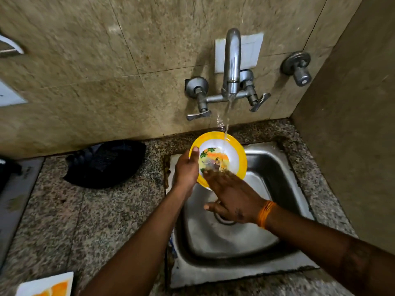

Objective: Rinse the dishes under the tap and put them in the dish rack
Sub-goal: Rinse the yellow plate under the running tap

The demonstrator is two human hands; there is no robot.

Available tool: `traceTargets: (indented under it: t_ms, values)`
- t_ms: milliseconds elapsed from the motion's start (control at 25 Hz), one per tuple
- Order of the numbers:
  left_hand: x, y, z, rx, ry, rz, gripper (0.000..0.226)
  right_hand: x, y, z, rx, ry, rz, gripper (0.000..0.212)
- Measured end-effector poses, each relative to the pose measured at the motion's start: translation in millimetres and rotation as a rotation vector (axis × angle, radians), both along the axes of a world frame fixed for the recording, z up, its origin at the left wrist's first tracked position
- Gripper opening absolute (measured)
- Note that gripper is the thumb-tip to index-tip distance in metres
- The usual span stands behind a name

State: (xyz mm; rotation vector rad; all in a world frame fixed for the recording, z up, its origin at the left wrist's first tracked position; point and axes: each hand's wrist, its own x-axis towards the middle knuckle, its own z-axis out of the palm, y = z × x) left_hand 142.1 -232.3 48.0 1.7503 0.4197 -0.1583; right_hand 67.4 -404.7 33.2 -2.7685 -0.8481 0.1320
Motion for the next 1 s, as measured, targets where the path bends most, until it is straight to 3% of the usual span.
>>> traceTargets:
  t_ms: [80, 160, 320, 400, 520, 600, 720, 840, 920, 1000]
  values:
    - [-8, -2, -8, 0.035, -0.023, -0.007, 0.076, 12, -24, -3, -0.244, -0.029, -0.018, 0.092]
    - [-9, -2, -10, 0.071, -0.025, -0.066, 0.069, 26, -38, -3, -0.353, -0.096, -0.007, 0.089]
    - [9, 5, 3, 0.147, 0.007, -0.191, 0.042, 49, -55, 8, -0.366, -0.223, 0.032, 0.093]
    - [21, 14, 13, 0.144, 0.088, -0.255, 0.035, 51, -63, 11, -0.314, -0.262, 0.094, 0.084]
    - [31, 32, 22, 0.042, 0.298, -0.231, 0.027, 40, -65, 9, 0.007, -0.346, 0.188, 0.048]
    - [31, 36, 21, -0.178, 0.336, -0.197, 0.028, 27, -59, 12, 0.223, -0.225, 0.138, 0.030]
    - [28, 32, 14, -0.554, 0.287, -0.099, 0.040, 14, -44, 17, 0.665, 0.145, -0.192, 0.032]
    - [17, 18, 4, -0.597, 0.278, -0.057, 0.046, 19, -36, 19, 1.188, 0.456, -0.469, 0.033]
    - [8, 16, -5, -0.617, 0.269, -0.077, 0.039, 29, -40, 16, 1.368, 0.571, -0.658, 0.028]
    - [-2, 18, -4, -0.641, 0.258, -0.135, 0.033, 39, -43, 12, 1.359, 0.595, -0.833, 0.023]
